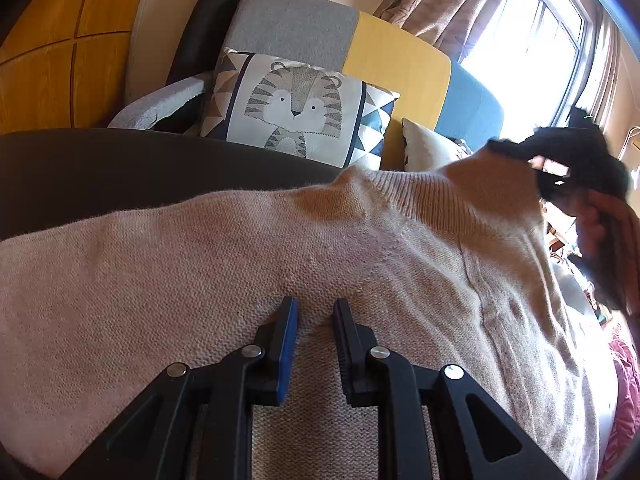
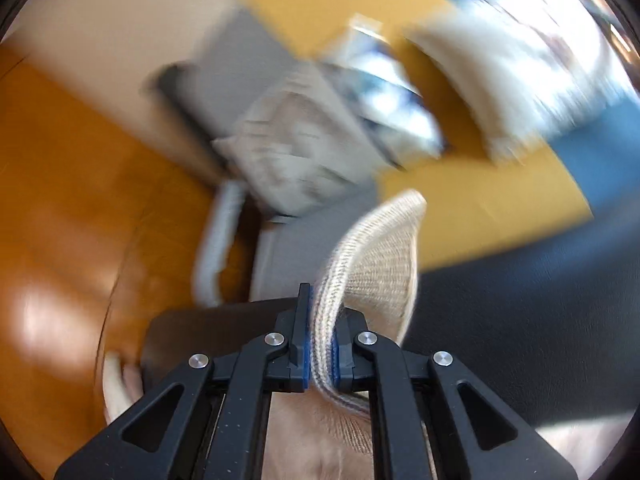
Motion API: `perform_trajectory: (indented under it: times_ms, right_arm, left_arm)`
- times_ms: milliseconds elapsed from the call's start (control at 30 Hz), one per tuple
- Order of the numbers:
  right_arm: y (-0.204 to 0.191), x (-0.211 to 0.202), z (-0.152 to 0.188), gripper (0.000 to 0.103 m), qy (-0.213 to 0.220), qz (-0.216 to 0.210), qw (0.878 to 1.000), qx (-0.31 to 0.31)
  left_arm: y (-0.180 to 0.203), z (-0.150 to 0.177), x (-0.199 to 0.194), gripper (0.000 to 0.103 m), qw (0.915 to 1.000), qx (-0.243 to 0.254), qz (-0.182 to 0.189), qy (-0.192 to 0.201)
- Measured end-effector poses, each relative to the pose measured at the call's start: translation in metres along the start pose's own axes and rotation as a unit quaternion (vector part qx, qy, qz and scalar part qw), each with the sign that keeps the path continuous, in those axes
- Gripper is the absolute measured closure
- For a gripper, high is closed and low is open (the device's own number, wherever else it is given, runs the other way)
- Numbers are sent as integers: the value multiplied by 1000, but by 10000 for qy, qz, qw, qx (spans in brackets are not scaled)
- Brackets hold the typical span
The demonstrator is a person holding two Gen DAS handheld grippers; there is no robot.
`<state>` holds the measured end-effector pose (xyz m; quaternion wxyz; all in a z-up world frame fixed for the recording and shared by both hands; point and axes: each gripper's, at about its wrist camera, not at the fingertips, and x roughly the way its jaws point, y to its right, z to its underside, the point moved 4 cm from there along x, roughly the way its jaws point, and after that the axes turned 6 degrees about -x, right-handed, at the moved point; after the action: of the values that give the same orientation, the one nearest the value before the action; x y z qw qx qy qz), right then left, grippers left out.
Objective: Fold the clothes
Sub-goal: 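Grasp the sleeve cuff with the right gripper and fold it onto the body, then open the right gripper and move it over the sweater body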
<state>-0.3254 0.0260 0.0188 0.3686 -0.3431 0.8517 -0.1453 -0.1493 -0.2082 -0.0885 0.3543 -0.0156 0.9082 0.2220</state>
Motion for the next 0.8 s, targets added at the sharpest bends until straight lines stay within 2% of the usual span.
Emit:
perform_trajectory:
  times_ms: [33,100,200,267,333,400,433,533,600,667,733,800]
  right_arm:
    - [-24,-8,7,96,23,-82,9984,-565]
    - [-70,-16,36,96,-124,-103,9853,-1702]
    - [-106,-26,101,96,-762,129,9492,-3051]
    - [-106,-26,147,96,-1339,352,9269,-3488]
    - [-96,-23,181,96,-1699,620,9178,-3535]
    - [-86,-27,197,95,-1539,786,9271,-3326]
    - [-82,-31,198,95,-1414,804,9379,-3063]
    - [-68,-46,196,82,-1125,662,9732,-1896]
    - [-61,-57,197,73,-863,510,9882,-1159]
    - [-51,-72,201,54,-522,313,9972,-438]
    - [-39,-83,205,40,-149,40,9990,417]
    - [-26,-87,200,38,187,-150,9932,1142]
  left_arm:
    - [0,1,0,85,10000,2,-3,-1]
    - [1,2,-1,85,10000,12,-16,-2]
    - [2,2,-1,85,10000,27,-34,-5]
    - [2,2,-1,85,10000,23,-29,-8]
    - [2,3,-1,85,10000,13,-18,-15]
    - [1,3,-1,85,10000,-5,1,-23]
    - [1,3,-1,85,10000,-15,10,-27]
    - [1,2,-2,85,10000,-21,17,-37]
    - [1,2,-2,85,10000,-20,16,-41]
    - [1,3,-3,85,10000,-18,14,-41]
    - [1,2,-2,85,10000,-18,12,-40]
    - [1,1,-2,85,10000,-14,14,-39]
